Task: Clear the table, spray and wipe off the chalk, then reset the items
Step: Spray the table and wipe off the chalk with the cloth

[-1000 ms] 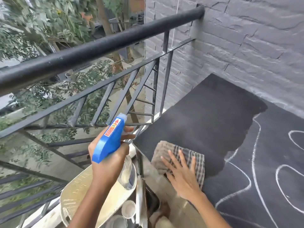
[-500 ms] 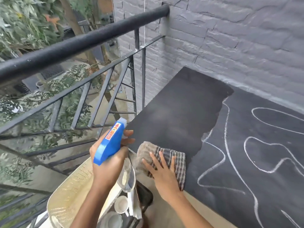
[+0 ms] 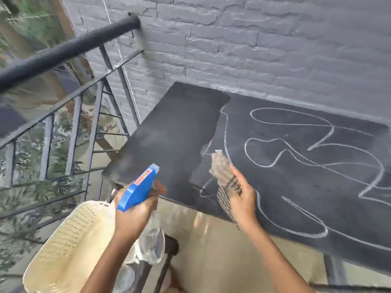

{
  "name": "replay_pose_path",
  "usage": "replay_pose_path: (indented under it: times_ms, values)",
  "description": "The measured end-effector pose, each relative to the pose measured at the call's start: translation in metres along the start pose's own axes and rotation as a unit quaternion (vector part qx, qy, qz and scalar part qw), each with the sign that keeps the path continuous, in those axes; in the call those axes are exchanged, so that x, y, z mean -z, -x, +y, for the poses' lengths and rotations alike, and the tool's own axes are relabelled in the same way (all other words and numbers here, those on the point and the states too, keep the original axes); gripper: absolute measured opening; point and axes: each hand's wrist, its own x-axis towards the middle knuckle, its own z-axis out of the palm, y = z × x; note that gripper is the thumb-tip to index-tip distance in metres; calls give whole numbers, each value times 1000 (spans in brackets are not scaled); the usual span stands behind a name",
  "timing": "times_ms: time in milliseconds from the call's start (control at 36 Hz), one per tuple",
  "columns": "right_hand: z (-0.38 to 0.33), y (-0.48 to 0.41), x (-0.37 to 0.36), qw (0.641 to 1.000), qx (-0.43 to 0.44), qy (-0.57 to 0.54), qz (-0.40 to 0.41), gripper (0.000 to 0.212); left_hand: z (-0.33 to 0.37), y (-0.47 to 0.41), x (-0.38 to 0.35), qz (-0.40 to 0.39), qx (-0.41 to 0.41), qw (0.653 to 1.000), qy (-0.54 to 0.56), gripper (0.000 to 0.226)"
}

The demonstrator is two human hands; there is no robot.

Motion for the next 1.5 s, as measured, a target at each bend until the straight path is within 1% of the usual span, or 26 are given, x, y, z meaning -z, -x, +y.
replay_pose_path:
  times_ms: [56,111,194,278,389,472,528,583,667,778,833,889,972,1028,1111,1194,1250,1333,1417,1500]
  values:
    - [-7,3,24,998,-26,-36,39,65,-3,12,-7,-24,-16,1000,-5,16]
    - [-13,4,50,996,-37,-39,72,61,-6,24,-17,-48,-18,998,-36,20]
    - [-19,10,77,991,-28,-39,121,58,-13,38,-28,-89,-4,995,-36,20]
    - [-25,17,100,987,-19,-45,152,57,-20,50,-34,-107,3,993,-44,17]
    - [-32,25,118,986,-8,-37,165,51,-27,59,-37,-100,21,992,-72,11]
    - [-40,32,126,984,-14,-33,175,51,-32,63,-40,-91,36,991,-93,14]
    - [-46,37,131,984,-7,-19,179,50,-32,65,-41,-94,44,990,-91,6]
    - [-51,39,135,983,-3,-13,182,49,-32,65,-41,-100,41,989,-99,12]
    - [-59,39,138,982,-3,-15,187,48,-29,62,-40,-87,36,990,-102,15]
    - [-70,36,140,980,-10,-27,195,51,-18,56,-43,-84,-2,991,-100,21]
    - [-75,32,141,978,-8,-37,205,51,-10,50,-45,-81,-27,990,-109,28]
    - [-80,27,141,977,-7,-39,210,50,-2,41,-49,-76,-47,987,-130,25]
    - [-87,20,141,976,-6,-40,216,49,7,27,-58,-52,-50,983,-166,14]
    - [-90,13,140,975,-6,-40,220,50,13,14,-65,-48,-42,986,-154,16]
    - [-95,-1,137,972,-5,-39,234,50,21,-6,-76,-57,-33,989,-134,12]
    - [-99,-16,135,968,1,-39,247,50,24,-23,-85,-74,-23,990,-118,13]
    - [-100,-30,135,967,5,-39,252,50,26,-38,-91,-87,-13,991,-102,9]
    - [-102,-55,133,966,9,-31,258,50,32,-66,-100,-99,1,992,-74,11]
    - [-102,-81,131,963,9,-27,268,49,42,-95,-108,-120,-8,989,-88,12]
    - [-101,-102,126,959,2,-25,281,47,58,-121,-117,-142,-35,985,-95,13]
